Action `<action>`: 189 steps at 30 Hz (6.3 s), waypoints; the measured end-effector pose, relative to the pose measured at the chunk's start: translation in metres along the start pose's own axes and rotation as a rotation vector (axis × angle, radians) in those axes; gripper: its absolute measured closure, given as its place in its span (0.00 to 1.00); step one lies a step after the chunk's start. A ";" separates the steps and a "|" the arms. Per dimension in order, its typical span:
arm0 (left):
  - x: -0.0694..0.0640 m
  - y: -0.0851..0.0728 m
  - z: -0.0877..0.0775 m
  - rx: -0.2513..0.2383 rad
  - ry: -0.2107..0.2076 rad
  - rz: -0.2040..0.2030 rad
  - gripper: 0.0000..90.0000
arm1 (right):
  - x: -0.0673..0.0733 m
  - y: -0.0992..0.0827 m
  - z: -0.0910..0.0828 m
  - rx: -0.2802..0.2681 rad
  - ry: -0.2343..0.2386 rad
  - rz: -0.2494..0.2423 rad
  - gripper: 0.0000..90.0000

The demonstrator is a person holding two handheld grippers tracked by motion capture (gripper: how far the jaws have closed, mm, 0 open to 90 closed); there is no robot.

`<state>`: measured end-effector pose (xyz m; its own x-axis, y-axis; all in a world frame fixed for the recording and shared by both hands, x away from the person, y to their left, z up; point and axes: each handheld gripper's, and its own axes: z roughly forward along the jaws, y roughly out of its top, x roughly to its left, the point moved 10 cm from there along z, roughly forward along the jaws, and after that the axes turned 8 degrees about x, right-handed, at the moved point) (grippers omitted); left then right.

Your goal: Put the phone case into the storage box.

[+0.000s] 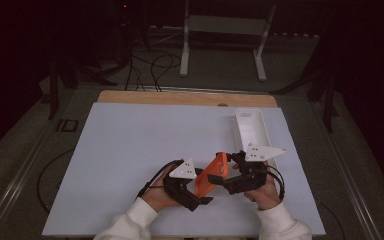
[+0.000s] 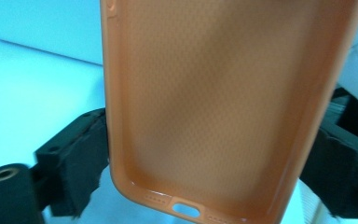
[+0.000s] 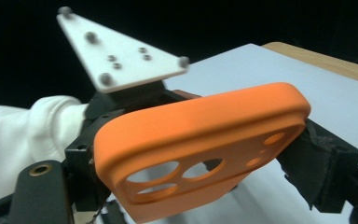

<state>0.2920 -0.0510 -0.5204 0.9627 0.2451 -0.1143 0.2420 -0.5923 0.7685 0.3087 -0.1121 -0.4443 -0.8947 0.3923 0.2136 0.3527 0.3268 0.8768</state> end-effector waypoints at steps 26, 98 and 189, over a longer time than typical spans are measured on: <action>0.019 0.012 -0.005 -0.084 0.255 0.017 0.43 | -0.033 0.004 0.006 -0.024 -0.241 0.181 0.21; 0.016 0.028 -0.013 -0.239 0.288 -0.110 0.89 | -0.043 0.019 -0.003 -0.236 -0.231 0.305 0.14; 0.077 -0.051 -0.115 -0.088 0.512 -0.313 0.00 | -0.071 0.033 -0.006 -0.127 -0.450 0.246 0.18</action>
<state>0.3398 0.0868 -0.4961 0.6619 0.7483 -0.0425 0.4719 -0.3721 0.7993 0.3824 -0.1347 -0.4277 -0.5737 0.7837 0.2381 0.4764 0.0828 0.8753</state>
